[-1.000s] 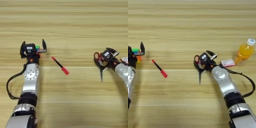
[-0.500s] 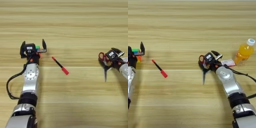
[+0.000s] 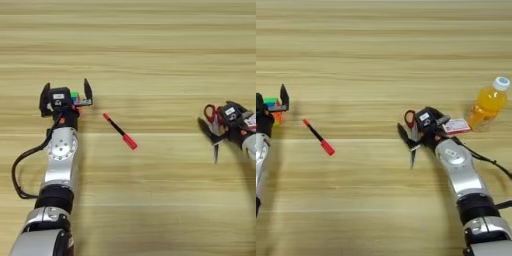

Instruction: Move the objects on the table

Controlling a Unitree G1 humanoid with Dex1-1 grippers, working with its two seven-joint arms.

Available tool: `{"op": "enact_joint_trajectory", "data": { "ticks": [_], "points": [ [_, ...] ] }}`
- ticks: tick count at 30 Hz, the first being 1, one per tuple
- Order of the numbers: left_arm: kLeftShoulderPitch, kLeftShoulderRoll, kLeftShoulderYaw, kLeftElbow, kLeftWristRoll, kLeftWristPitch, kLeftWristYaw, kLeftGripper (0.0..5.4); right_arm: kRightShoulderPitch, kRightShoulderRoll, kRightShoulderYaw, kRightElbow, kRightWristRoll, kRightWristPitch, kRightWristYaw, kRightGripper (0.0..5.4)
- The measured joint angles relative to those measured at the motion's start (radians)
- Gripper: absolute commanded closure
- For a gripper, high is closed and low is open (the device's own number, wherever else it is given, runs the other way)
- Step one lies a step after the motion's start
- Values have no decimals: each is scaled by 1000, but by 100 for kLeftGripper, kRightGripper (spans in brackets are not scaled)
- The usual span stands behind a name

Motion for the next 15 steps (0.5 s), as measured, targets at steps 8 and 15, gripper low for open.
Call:
{"op": "enact_joint_trajectory", "data": {
  "ticks": [8,15],
  "points": [
    [0,6,0,5,0,-1,0,0,10,43,-32,-37,46,-35,17,2],
    [-4,16,-1,42,3,1,-1,0,8,72,-68,-75,73,-46,-4,2]
  ]
}}
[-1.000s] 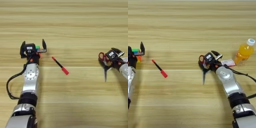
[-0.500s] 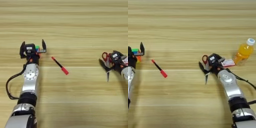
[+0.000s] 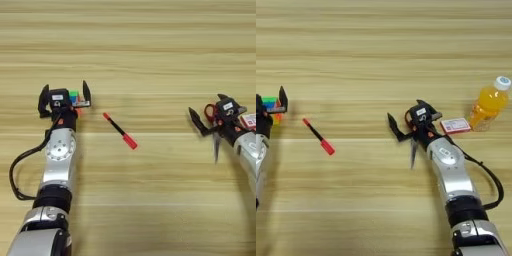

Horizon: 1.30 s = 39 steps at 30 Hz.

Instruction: Move the objects on the table

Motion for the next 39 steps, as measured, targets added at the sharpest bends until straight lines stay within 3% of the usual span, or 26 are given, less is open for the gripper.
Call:
{"op": "enact_joint_trajectory", "data": {
  "ticks": [12,33,39],
  "points": [
    [-31,28,0,108,15,9,2,0,0,22,-3,-24,1,4,-3,2],
    [-57,28,-1,194,15,-9,3,0,1,32,-5,-100,14,25,-2,2],
    [-60,28,-2,197,15,-13,2,57,4,42,-7,-102,22,43,-2,0]
  ]
}}
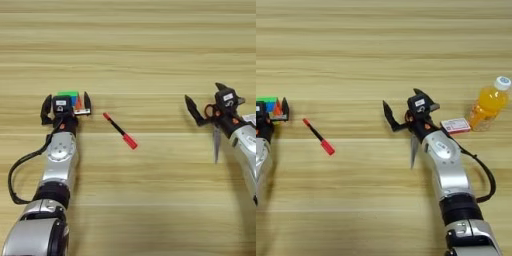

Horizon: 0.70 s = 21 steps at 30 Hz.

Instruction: Move the objects on the table

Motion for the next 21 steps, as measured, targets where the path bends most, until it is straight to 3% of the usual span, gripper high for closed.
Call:
{"op": "enact_joint_trajectory", "data": {
  "ticks": [16,21],
  "points": [
    [0,0,-1,1,0,-28,-2,202,0,6,-28,-5,1,2,-9,0],
    [-1,0,-1,3,0,-29,-2,218,0,6,-34,-6,1,2,-14,0]
  ]
}}
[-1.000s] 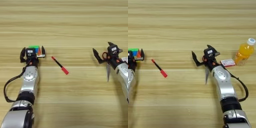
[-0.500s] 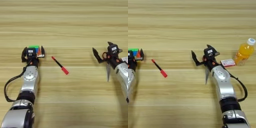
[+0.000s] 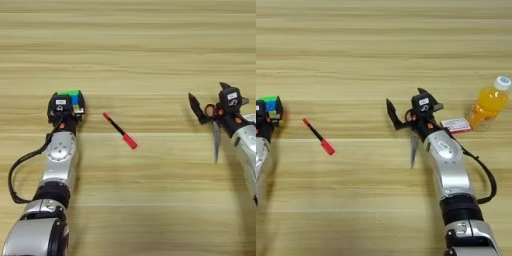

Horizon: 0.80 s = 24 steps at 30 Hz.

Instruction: Move the objects on the table

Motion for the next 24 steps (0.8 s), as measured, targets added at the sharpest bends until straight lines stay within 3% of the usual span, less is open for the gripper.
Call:
{"op": "enact_joint_trajectory", "data": {
  "ticks": [19,24],
  "points": [
    [-1,1,1,0,-1,0,-1,218,0,0,-1,-3,0,0,-3,0],
    [0,0,-4,-53,0,2,-7,218,0,0,-1,-3,0,0,-3,0]
  ]
}}
